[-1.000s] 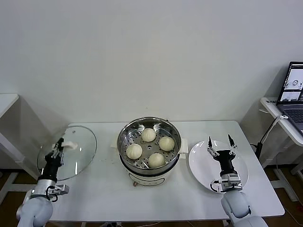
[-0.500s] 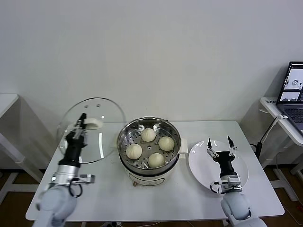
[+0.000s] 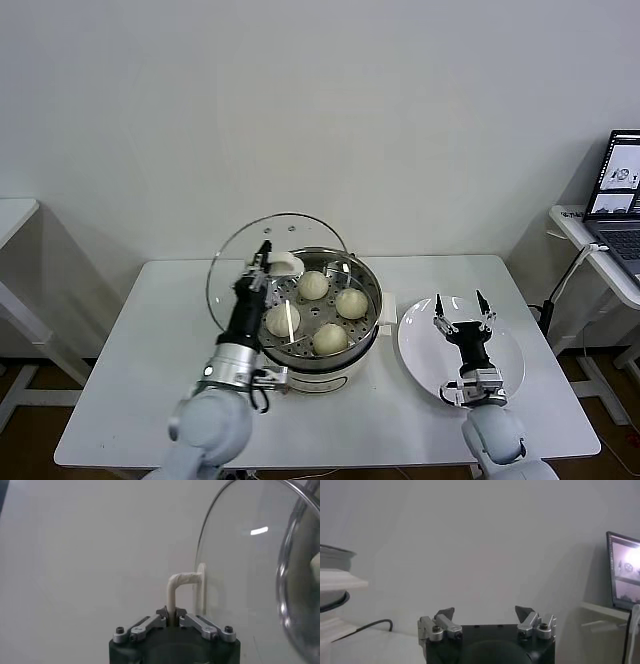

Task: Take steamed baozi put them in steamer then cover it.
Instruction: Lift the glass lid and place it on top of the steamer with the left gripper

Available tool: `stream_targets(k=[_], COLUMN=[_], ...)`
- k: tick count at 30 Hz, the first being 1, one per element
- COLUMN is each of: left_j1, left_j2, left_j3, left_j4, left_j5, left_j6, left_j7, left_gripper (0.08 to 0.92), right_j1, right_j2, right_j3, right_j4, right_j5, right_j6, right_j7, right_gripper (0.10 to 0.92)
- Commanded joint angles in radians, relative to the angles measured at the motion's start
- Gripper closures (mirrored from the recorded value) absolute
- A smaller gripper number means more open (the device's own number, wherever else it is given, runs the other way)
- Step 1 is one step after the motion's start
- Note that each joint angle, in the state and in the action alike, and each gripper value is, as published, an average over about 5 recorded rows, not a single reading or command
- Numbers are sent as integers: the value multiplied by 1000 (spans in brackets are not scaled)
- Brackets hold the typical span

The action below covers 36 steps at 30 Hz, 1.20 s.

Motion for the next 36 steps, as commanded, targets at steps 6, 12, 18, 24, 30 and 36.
stream_targets(k=[6, 12, 18, 24, 30, 36], left_j1=[-125, -140, -144, -143, -143, -144], left_j2=[-53, -71, -70, -71, -75, -81], left_j3=[189, 194, 188, 181, 181, 181], left_j4=[106, 149, 167, 183, 191, 204], left_j5=[100, 128, 131, 130, 128, 128], left_j6=[156, 151, 142, 134, 127, 120], left_j7=[208, 212, 206, 198, 187, 176], left_gripper=[802, 802, 802, 802, 802, 802], right_j1=[0, 2, 7, 11, 13, 13], right_j2=[18, 23, 26, 31, 27, 26], right_j3=[15, 14, 12, 8, 8, 8], right_j4=[-16, -28, -35, -43, -47, -47], right_j5=[-11, -19, -22, -27, -28, -29], right_j6=[-11, -8, -9, -8, -6, -6], right_j7=[0, -1, -1, -2, -2, -2], right_gripper=[203, 203, 203, 203, 203, 203])
